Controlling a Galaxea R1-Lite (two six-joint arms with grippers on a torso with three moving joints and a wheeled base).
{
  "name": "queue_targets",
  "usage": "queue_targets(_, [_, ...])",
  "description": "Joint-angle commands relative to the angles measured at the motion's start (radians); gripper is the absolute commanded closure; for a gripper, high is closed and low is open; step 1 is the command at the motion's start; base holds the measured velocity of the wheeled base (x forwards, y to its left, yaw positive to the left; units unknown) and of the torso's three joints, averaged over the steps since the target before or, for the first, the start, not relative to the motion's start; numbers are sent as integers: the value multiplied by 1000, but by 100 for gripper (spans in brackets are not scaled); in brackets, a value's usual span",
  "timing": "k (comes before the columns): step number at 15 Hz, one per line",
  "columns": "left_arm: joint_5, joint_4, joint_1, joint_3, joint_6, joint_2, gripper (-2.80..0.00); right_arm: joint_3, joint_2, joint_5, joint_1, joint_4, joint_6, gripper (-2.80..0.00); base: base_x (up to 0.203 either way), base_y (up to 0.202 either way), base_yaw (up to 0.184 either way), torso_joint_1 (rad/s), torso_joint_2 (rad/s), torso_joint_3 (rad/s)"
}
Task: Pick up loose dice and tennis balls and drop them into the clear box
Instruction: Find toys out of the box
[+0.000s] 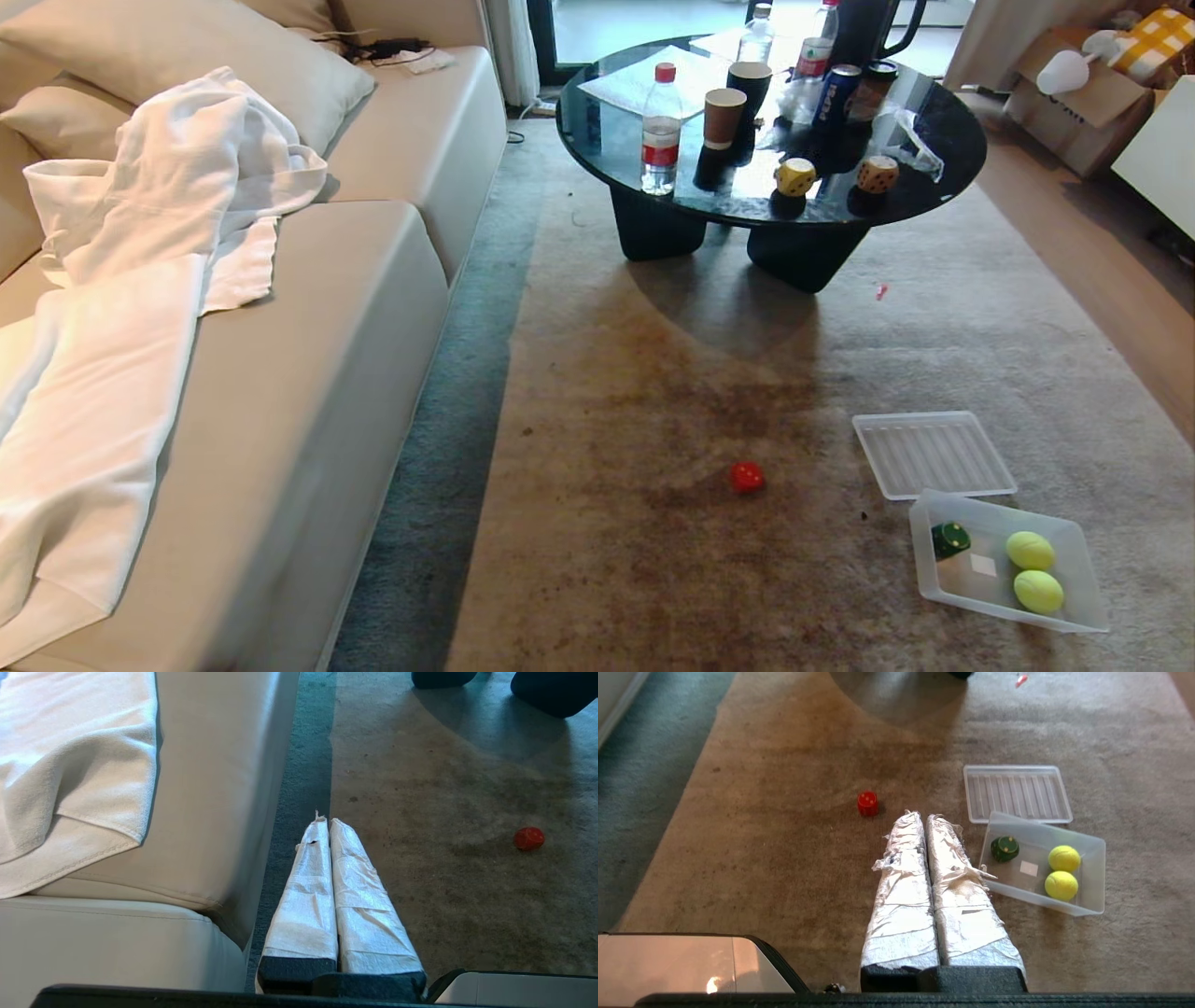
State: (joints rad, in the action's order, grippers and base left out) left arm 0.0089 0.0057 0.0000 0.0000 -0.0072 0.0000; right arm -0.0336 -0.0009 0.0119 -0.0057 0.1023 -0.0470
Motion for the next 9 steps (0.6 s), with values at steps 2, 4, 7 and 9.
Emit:
queue_targets(2, [0,0,0,1,0,0,0,0,-1,0,0,0,-1,0,0,0,0,4,2,-194])
queue_targets(4, [0,0,0,1,0,0,0,0,-1,0,0,0,-1,0,0,0,0,0,6,-198])
queue_targets(7, [0,0,0,2,0,0,0,0,-1,0,0,0,-1,0,0,0,0,3,2,-199])
queue_targets(9, [0,0,0,2,1,0,0,0,-1,0,0,0,-1,0,0,0,0,2,4,-210])
